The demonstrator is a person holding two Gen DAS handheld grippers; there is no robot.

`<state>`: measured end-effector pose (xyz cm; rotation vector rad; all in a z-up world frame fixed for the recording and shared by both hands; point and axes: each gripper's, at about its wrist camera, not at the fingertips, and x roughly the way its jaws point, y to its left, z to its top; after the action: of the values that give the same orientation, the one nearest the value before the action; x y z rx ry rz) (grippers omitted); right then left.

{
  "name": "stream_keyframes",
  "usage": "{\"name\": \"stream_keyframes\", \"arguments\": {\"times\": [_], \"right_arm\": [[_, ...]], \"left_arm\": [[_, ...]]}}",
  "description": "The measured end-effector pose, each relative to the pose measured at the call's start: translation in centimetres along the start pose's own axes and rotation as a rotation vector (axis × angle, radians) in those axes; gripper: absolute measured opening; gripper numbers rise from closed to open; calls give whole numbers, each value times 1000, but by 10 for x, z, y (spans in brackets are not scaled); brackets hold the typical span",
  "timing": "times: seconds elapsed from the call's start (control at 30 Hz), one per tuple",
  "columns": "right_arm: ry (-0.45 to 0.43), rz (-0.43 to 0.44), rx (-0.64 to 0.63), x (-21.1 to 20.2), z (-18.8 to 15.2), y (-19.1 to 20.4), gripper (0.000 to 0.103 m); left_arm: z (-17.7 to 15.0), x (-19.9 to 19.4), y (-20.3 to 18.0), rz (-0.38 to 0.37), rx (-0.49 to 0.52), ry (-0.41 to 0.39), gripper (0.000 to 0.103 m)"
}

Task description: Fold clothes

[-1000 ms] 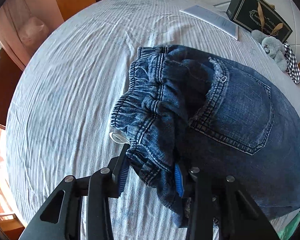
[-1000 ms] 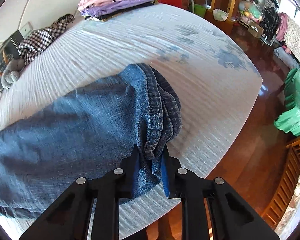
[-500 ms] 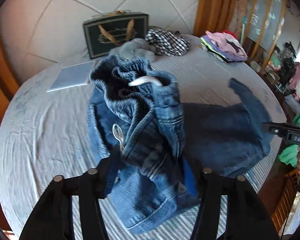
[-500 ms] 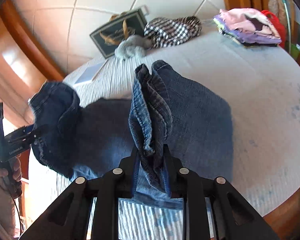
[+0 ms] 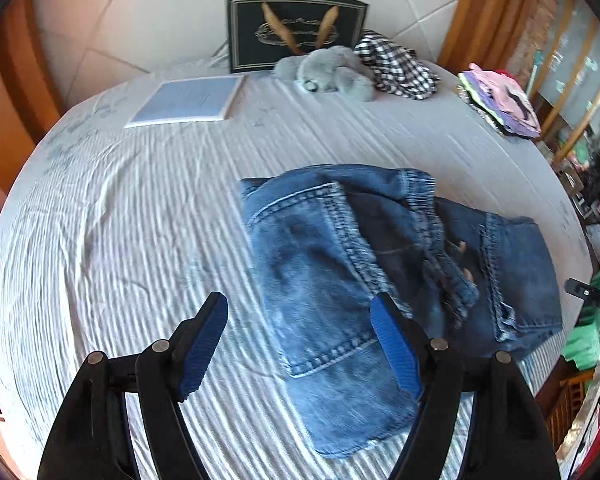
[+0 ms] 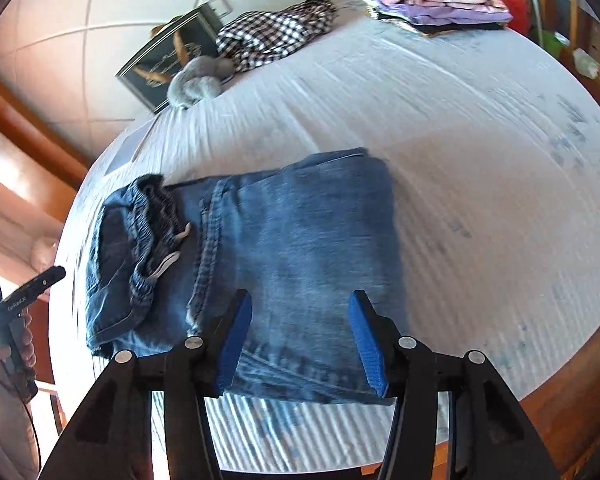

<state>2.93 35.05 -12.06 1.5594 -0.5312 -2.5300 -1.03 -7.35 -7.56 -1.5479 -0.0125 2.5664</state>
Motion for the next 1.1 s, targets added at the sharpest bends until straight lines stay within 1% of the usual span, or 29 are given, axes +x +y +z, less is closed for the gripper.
{"name": "stream_keyframes", "arguments": {"times": [0.03,0.13,0.2,0.23,0.3,0.33,0.37,0.4,0.47,0.5,0.6,0.67,0.7,0.73,0.77,0.83,0.93,1.03,1.1], "right_arm": [[-6,-9,17,-1,4,-6,50],[-15,-7,31,0,12,-16,49],[-6,24,27,4,16,-17,38],[2,39,25,7,15,-15,36],[36,31,9,20,12,-11,36],[55,22,-1,27,9,-9,36],[75,9,-10,34,6,-8,36],[97,-16,-10,42,4,-10,34],[123,-40,3,49,0,-16,27],[117,-40,10,46,-1,-19,26],[76,-45,28,28,-3,-27,28],[57,-50,43,17,-8,-34,32],[60,-56,49,16,-10,-37,39],[63,-62,54,14,-13,-40,52],[66,-68,60,12,-16,-44,55],[82,-72,65,15,-21,-47,56],[101,-66,62,24,-25,-46,56],[93,-55,50,22,-22,-45,56],[86,-55,28,16,-15,-45,52]], "left_arm": [[0,7,5,16,-17,8,75],[0,20,7,0,-47,17,75],[1,29,-3,-13,-36,29,75],[1,36,-9,-13,-19,43,75],[-3,50,-23,23,31,78,75],[-6,58,-27,60,59,93,75],[-9,66,-29,86,76,113,75],[-12,73,-30,109,89,132,75],[-16,83,-25,111,81,152,77],[-17,81,-21,98,66,149,78],[-17,70,-10,75,40,138,78],[-19,58,-1,73,21,112,78],[-20,52,3,71,11,100,78],[-22,48,8,62,-4,92,78],[-23,43,13,53,-19,85,78],[-29,43,14,42,-16,89,78],[-41,56,6,62,26,132,78],[-43,57,3,86,17,132,78],[-41,50,0,112,22,120,78]]}}
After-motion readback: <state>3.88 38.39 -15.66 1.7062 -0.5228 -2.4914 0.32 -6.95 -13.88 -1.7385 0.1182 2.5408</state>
